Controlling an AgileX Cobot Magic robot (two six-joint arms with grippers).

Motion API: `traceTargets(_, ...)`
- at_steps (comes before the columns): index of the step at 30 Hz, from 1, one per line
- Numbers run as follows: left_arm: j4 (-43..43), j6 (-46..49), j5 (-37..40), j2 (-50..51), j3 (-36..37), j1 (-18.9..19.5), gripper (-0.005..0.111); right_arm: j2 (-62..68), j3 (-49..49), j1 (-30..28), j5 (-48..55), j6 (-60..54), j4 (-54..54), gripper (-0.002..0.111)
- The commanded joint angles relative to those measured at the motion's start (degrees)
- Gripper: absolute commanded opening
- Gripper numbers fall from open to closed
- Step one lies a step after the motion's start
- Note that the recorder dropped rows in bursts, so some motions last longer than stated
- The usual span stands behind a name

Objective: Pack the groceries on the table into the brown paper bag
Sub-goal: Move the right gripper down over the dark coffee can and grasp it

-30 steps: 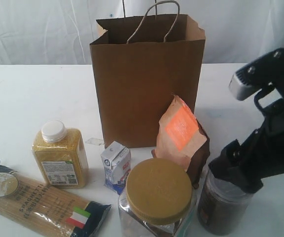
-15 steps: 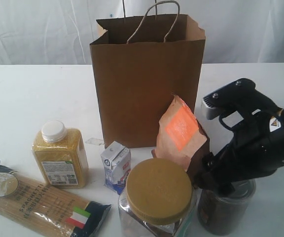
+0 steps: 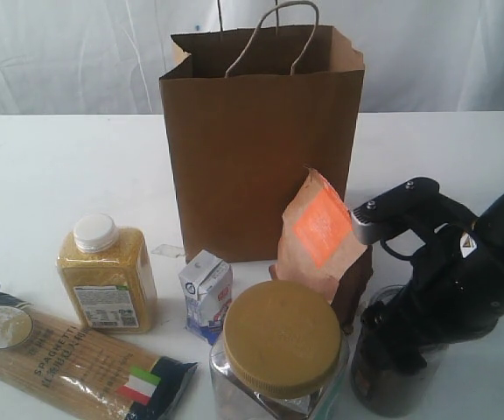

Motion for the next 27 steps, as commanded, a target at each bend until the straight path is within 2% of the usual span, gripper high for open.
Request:
traceTargets(1,0.0,-0.5,0.0,-0.2,0.2,-0.4,0.000,-0.1,0.2,0.1,2.9,0.6,-0.2,0.082)
traceTargets(8,0.0,-0.5,0.0,-0.2,0.2,-0.4,0.000,-0.1,0.2,0.1,1.7,0.7,-0.2,0.060)
traceTargets(10,0.0,-0.5,0.0,-0.2,0.2,-0.4,0.000,-0.1,0.2,0.1,2.2,0.7,-0.2,0.057)
traceTargets(22,0.0,-0.5,0.0,-0.2,0.2,-0.4,0.000,-1.0,0.1,0.1,3.9,0.6,-1.6,0.056)
traceTargets(27,0.0,-0.5,0.0,-0.2,0.2,-0.4,0.000,-5.8,0.1,0.1,5.7,4.4,-13.5,0.056)
